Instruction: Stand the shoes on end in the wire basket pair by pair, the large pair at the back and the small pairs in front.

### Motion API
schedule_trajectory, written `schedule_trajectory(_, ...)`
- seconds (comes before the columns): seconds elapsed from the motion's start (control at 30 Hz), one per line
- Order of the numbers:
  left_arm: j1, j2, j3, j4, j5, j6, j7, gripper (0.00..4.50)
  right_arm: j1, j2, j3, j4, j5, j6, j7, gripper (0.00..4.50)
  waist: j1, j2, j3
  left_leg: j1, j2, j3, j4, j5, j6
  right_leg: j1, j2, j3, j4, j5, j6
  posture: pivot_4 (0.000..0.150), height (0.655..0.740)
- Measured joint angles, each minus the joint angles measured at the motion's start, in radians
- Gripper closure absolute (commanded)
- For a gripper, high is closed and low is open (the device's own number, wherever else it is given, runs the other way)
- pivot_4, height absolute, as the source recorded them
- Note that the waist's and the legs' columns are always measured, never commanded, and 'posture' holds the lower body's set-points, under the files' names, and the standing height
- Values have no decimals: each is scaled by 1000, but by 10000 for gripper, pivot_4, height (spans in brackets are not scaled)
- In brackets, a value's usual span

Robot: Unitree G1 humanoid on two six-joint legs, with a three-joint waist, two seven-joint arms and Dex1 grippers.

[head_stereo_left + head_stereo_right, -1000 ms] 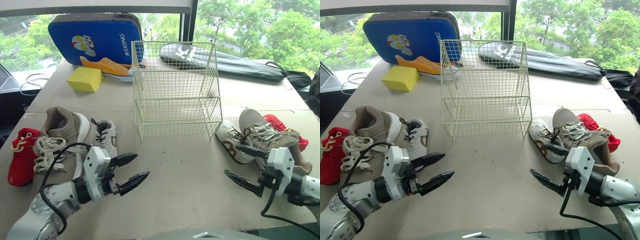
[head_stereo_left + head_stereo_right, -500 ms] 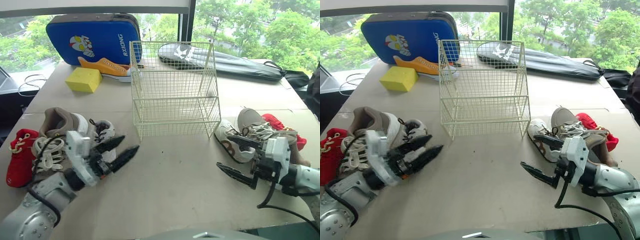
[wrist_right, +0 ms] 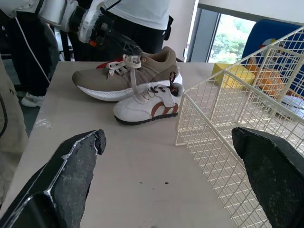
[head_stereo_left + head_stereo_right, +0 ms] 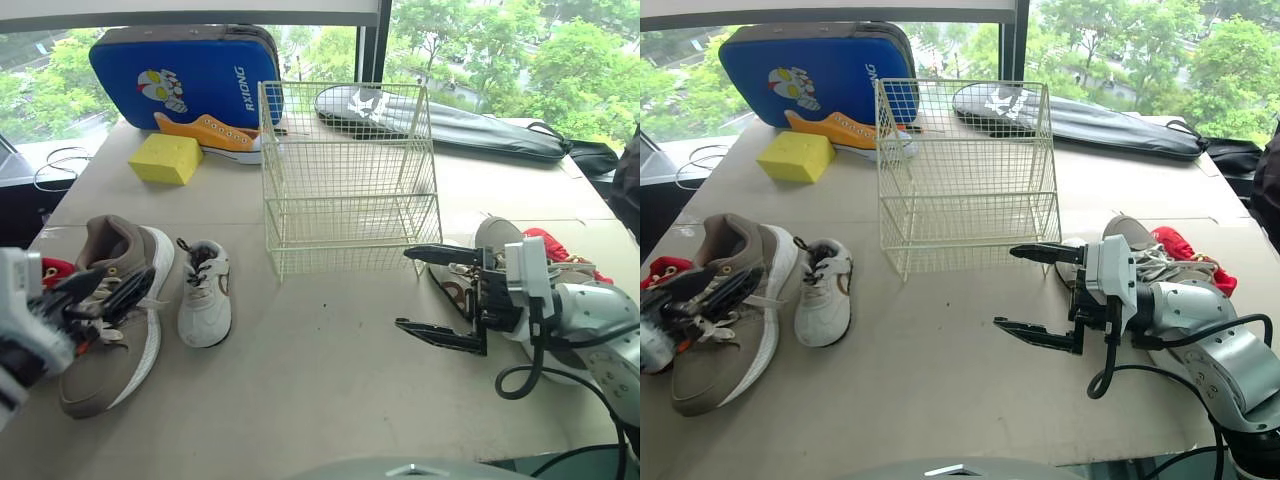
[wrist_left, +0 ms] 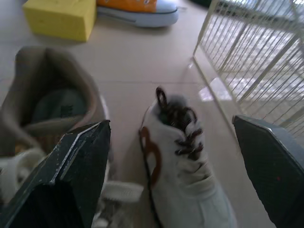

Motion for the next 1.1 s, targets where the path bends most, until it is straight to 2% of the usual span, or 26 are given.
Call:
schedule_trajectory(0.1, 109, -66, 57, -80, -14, 4, -20, 0, -28, 6, 21, 16, 20, 2, 30, 569, -4, 0, 0, 0, 0, -1, 0, -3, -4, 0, -1, -1, 0, 0, 0, 1500, 7400)
schedule_trajectory(0.23, 183, -79, 128, -74, -12, 4, -43, 0, -78, 18, 68, 54, 18, 1, 76, 569, -2, 0, 0, 0, 1, -6, 0, -3, -6, 0, -1, -7, 1, -1, 1, 1500, 7400)
schedule_trajectory(0.37, 194, -75, 133, -67, -13, 4, -52, 0, -101, 27, 79, 96, 17, 0, 107, 569, -2, 1, 0, 0, 1, -7, 0, -2, -7, 0, -1, -8, 1, -2, 4, 1500, 7400)
schedule_trajectory(0.6, 160, -49, 117, -44, 10, 1, -88, 0, -121, 20, 77, 121, 11, 2, 145, 569, -6, 1, 0, 0, 0, -8, -1, -1, -6, 0, 0, -9, 0, 0, 0, 1500, 7400)
schedule_trajectory(0.73, 118, -31, 74, -95, -98, -4, -184, 0, -103, -3, 64, 116, 12, 20, 132, 569, 0, 0, 0, -1, 0, -9, -1, -2, -7, 0, -1, -9, 0, 0, 0, 1500, 7400)
schedule_trajectory(0.8, 109, 18, 35, -163, -140, -9, -248, 0, -48, -50, 37, 102, 4, 36, 113, 569, 5, 1, 0, -2, -1, -9, -1, -2, -8, 0, -2, -9, 0, 0, 0, 1500, 7400)
schedule_trajectory(0.83, 65, 42, -35, -245, -131, -47, -313, 0, 29, -103, -9, 72, -12, 74, 73, 569, 12, 2, 0, -2, -2, -8, -1, -2, -8, 0, -2, -9, -2, 0, 0, 1500, 7400)
schedule_trajectory(0.9, 36, 54, -87, -303, -106, -79, -367, 0, 72, -125, -33, 60, -32, 100, 36, 569, 13, 2, 0, -1, -2, -7, 0, -2, -9, 0, -2, -8, -1, 0, 0, 1500, 7400)
schedule_trajectory(0.93, -1, 99, -151, -326, -70, -109, -447, 0, 146, -149, -83, 13, -46, 143, -25, 569, 15, 3, 0, -1, -2, -7, -1, -2, -9, 0, -1, -8, -2, 0, 0, 1500, 7400)
schedule_trajectory(1.1, -150, 176, -337, -295, 28, -177, -606, 0, 327, -166, -241, -127, -36, 279, -192, 569, 20, 5, 1, 0, 0, -10, -1, -1, -10, 0, 3, -8, -1, -2, 3, 1500, 7400)
